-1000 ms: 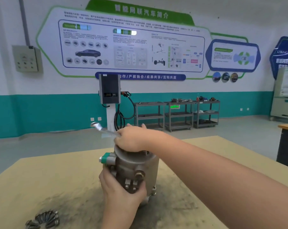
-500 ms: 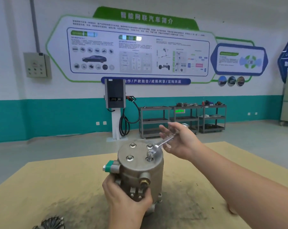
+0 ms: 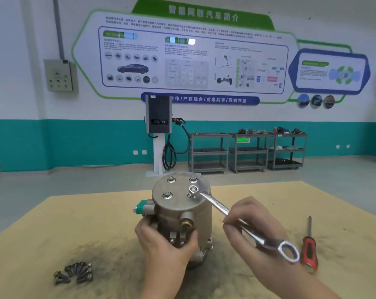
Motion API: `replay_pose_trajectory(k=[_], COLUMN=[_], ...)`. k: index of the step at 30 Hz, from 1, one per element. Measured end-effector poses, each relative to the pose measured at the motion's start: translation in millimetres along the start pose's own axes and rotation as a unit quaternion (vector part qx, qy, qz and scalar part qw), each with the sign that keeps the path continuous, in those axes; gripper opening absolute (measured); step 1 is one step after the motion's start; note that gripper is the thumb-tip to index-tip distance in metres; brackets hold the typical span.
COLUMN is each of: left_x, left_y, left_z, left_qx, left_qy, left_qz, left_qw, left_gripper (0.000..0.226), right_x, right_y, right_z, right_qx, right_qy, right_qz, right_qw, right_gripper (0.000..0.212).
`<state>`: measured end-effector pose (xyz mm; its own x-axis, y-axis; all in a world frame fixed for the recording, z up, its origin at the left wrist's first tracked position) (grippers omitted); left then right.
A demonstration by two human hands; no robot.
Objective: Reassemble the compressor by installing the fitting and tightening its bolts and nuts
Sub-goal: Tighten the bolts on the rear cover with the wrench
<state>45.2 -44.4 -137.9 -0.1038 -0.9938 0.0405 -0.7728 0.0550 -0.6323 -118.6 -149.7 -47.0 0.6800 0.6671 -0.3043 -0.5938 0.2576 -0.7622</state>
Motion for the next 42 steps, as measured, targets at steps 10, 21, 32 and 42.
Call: replay_pose_trajectory(k=[10, 21, 32, 42], left_x=[10, 4, 3, 0], left_y=[2, 2, -2, -1], left_z=[-19, -14, -2, -2], left_qx=[0.057, 0.089, 0.079, 0.065], left_qy=[-0.119, -0.035, -0.048, -0.024], left_qz=[0.08, 0.05, 0.065, 0.023], left_qw=[0.988, 0.994, 0.994, 0.997], left_gripper=[0.097, 0.093, 0.089, 0.084], right_x=[85, 78, 3, 34], right_y=[-67, -154, -52, -12], right_z=[51, -22, -77, 33], right_qx=[-0.115, 0.359, 0.511, -0.147], right_qy=[0.417, 0.245, -0.435, 0.207], right_qz=[0.186, 0.28, -0.033, -0.005], right_qw=[0.882, 0.856, 0.74, 0.967], right_gripper=[0.023, 0.026, 0.018, 0.014])
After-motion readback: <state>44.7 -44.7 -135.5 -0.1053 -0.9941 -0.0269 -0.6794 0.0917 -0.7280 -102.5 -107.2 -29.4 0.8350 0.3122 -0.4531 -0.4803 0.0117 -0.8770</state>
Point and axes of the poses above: each hand's wrist, its own y-axis away from the middle knuckle, its own x-axis out of the palm, z = x × y, the point moved 6 cm from there along -y, towards the middle knuckle, and after that the axes turned 8 degrees about x, right-handed, at the moved point
